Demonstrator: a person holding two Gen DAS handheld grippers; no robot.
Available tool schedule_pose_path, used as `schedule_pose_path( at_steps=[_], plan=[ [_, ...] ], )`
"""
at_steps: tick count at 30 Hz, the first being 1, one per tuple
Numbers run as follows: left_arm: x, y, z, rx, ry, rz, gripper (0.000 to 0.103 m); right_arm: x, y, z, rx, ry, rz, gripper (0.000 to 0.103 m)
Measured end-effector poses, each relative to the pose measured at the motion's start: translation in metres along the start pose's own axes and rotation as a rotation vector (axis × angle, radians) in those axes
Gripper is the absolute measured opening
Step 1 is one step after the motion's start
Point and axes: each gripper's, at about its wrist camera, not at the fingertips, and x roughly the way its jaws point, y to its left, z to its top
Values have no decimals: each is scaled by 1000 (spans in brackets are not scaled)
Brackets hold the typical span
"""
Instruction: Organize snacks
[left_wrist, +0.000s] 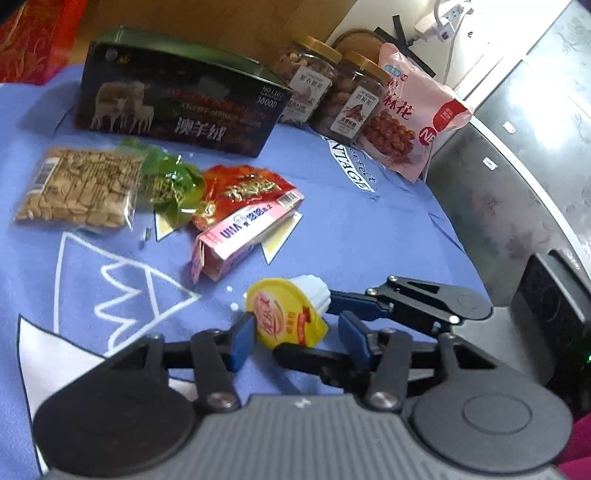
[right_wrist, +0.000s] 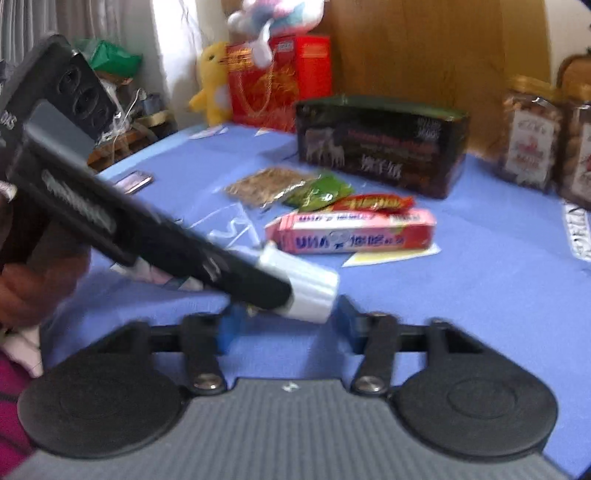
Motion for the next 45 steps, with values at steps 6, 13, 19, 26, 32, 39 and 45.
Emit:
schedule_pose_path(
  at_steps=[6, 13, 19, 26, 32, 39, 45],
  plan=[
    [-24, -11, 27, 67, -73, -16, 42, -11, 3, 16, 28, -83, -35, 51],
    [-41, -1, 105, 102, -225, 62, 44, 15, 12, 85, -15, -243, -133, 51],
    [-32, 47, 164, 0, -309, 224, 51, 83, -18, 162, -3, -264, -126, 62],
    [-57, 67, 113, -71, -323, 76, 49, 59, -49, 131, 128, -255, -109, 62],
    [-33, 49, 64, -67, -194, -11, 49, 28, -95, 65, 383, -170, -120, 54],
    [-17, 41, 25, -91, -100, 33, 50, 40, -111, 44, 559, -80, -35, 34],
    [-49, 59, 12, -151, -162, 55, 49, -3, -60, 20, 402, -89, 59, 49]
  ],
)
